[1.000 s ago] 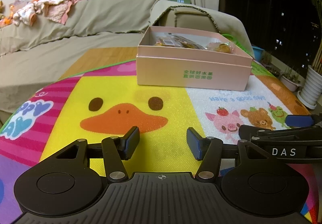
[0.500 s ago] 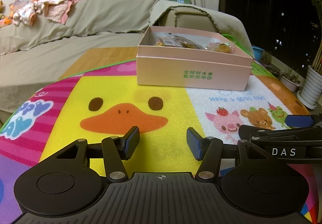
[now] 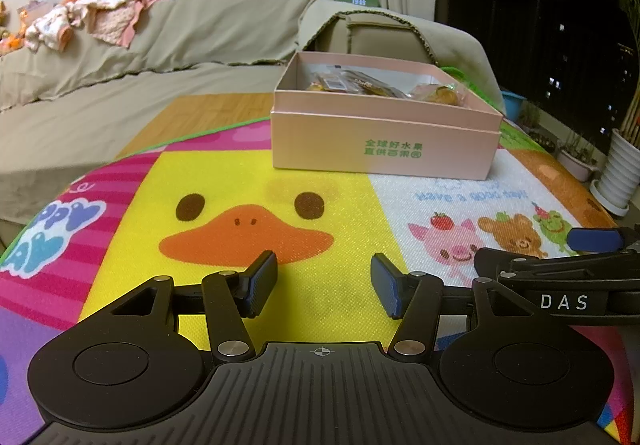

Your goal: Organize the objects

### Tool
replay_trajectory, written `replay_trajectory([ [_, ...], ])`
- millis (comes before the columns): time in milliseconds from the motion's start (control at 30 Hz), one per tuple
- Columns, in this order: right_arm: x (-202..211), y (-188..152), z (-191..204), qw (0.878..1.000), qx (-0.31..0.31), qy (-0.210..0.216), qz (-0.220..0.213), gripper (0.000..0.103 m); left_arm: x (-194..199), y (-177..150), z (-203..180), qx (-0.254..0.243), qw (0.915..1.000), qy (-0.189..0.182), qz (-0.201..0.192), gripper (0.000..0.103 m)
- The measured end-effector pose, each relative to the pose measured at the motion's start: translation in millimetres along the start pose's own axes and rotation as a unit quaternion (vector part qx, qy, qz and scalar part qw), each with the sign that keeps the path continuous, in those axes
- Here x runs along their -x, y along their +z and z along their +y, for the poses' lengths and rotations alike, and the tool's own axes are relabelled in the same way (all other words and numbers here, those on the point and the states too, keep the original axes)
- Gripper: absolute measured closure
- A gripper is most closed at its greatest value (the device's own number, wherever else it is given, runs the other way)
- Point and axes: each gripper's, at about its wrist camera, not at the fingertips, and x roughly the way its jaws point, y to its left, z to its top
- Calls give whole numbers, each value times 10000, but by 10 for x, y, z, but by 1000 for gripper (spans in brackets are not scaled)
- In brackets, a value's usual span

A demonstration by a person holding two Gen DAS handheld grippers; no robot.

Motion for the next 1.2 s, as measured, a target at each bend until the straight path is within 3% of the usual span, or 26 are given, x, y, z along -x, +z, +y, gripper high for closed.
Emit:
replay_trajectory([
  [1200, -1, 3, 3, 10000, -2, 0, 0, 0, -9, 1, 1, -22, 10000, 11, 7, 44],
])
